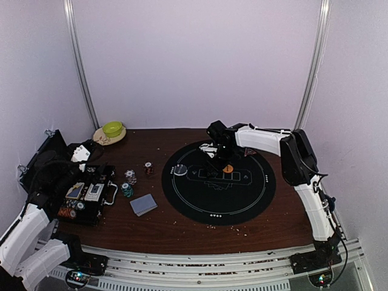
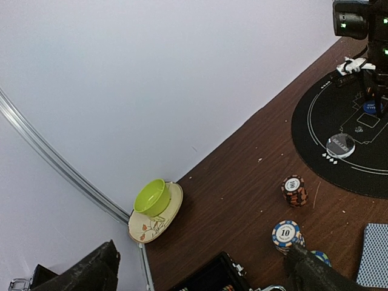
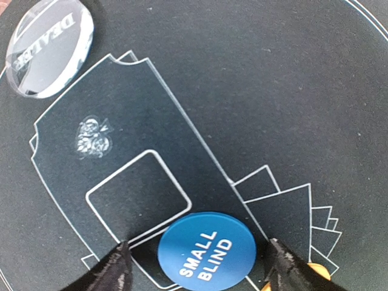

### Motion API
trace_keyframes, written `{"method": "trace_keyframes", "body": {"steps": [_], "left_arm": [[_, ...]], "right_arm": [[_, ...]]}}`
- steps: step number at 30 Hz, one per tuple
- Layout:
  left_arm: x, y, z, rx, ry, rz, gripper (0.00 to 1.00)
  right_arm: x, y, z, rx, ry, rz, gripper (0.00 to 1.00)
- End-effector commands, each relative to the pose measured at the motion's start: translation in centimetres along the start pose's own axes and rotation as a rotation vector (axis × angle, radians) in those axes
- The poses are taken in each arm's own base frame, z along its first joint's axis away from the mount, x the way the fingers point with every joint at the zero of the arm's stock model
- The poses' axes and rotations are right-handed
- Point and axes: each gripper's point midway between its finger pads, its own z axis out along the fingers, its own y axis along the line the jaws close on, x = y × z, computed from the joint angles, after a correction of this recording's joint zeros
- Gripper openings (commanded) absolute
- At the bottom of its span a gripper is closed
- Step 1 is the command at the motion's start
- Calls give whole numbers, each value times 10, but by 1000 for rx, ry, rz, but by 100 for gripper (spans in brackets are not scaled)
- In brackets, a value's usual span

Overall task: Distribute texas hold em gaming equipment
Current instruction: Pick up the small blind button from the poker table mat.

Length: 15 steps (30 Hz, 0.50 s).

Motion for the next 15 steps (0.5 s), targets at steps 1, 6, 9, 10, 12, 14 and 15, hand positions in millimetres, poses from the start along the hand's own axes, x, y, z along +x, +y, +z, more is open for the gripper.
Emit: {"method": "trace_keyframes", "body": {"steps": [1,6,9,10,12,14,15], "left_arm": [[-8,5,-1,-20,-36,13,98],[-7,6,-2,-22,-35,12,98],[-9,6,-2,-24,-38,14,98],[-8,6,-2,-25,-37,13,98],[-8,6,-2,-23,-37,14,98],[-8,6,-2,-24,-37,13,98],[-9,6,-2,-24,-40,13,98]], "right_arm": [[9,-14,14,23,27,34,73],[10,-14,13,25,35,27,63],[13,-14,13,34,46,15,63],[13,-14,12,37,49,11,63],[15,-11,13,41,60,-4,62],[15,-9,13,50,64,-14,61],[15,-8,14,54,66,-19,59]]}}
